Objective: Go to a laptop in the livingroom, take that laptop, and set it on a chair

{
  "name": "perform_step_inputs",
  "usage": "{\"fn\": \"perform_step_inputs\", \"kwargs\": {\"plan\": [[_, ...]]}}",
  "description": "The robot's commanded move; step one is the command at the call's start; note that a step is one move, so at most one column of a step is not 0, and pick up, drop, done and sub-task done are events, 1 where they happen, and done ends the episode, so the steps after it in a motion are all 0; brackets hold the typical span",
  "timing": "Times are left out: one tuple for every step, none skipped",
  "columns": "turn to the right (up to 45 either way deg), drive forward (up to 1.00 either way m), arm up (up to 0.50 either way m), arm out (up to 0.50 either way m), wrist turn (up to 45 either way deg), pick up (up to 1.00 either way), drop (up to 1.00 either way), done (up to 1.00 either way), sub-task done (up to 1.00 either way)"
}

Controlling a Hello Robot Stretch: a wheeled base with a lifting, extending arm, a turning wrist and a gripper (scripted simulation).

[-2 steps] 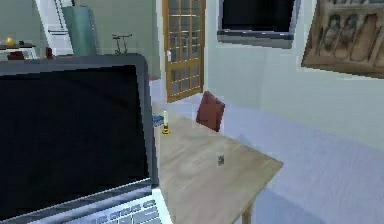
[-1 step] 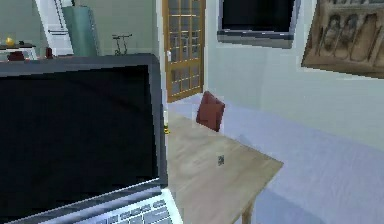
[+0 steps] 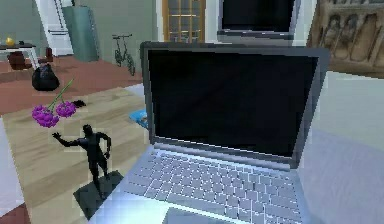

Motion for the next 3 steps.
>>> {"fn": "perform_step_inputs", "kwargs": {"plan": [[0.0, 0.0, -0.34, 0.0, 0.0, 0.0, 0.0, 0.0, 0.0], [0.0, 0.0, -0.5, 0.0, 0.0, 0.0, 0.0, 0.0, 0.0], [0.0, 0.0, 0.0, 0.0, 0.0, 0.0, 1.0, 0.0, 0.0]]}}
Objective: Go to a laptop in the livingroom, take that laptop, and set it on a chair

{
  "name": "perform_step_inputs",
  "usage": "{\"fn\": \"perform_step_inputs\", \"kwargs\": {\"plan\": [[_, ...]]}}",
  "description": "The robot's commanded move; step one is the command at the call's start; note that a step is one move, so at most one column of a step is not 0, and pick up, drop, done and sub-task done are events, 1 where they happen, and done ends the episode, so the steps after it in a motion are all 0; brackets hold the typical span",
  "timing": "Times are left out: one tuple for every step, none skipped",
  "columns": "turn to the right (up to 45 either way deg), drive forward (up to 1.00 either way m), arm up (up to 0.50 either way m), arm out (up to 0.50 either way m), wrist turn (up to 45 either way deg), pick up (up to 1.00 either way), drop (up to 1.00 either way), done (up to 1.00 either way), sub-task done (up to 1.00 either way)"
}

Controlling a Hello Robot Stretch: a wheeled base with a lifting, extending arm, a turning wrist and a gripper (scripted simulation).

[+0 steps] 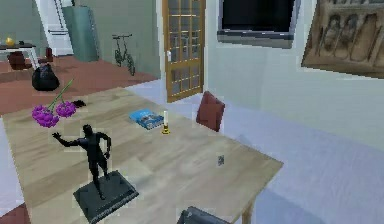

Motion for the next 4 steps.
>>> {"fn": "perform_step_inputs", "kwargs": {"plan": [[0.0, 0.0, 0.0, -0.02, 0.0, 0.0, 0.0, 0.0, 0.0], [-45.0, 0.0, 0.0, 0.0, 0.0, 0.0, 0.0, 0.0, 0.0], [-33.0, 0.0, 0.0, 0.0, 0.0, 0.0, 0.0, 0.0, 0.0], [-6.0, 0.0, 0.0, 0.0, 0.0, 0.0, 0.0, 0.0, 0.0]]}}
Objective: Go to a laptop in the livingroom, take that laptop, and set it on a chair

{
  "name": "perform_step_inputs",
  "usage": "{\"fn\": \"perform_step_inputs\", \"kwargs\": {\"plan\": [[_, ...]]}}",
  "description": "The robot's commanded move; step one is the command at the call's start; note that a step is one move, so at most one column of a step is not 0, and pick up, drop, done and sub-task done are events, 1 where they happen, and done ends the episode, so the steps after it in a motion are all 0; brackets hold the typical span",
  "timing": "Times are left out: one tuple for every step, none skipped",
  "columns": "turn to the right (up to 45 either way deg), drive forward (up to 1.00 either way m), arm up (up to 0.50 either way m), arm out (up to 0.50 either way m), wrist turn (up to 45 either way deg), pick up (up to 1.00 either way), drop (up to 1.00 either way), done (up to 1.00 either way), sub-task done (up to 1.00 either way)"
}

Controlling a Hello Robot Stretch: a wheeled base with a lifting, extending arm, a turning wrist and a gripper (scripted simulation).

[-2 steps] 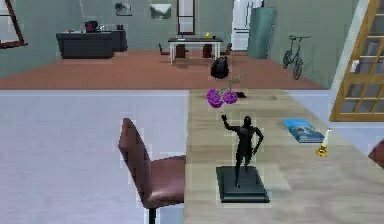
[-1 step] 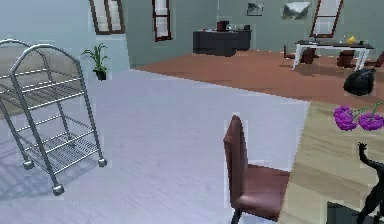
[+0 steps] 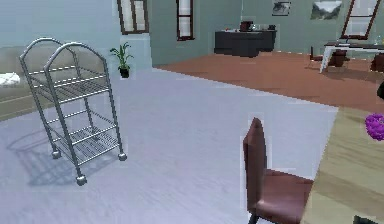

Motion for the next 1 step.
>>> {"fn": "perform_step_inputs", "kwargs": {"plan": [[-3.0, 0.0, 0.0, 0.0, 0.0, 0.0, 0.0, 0.0, 0.0]]}}
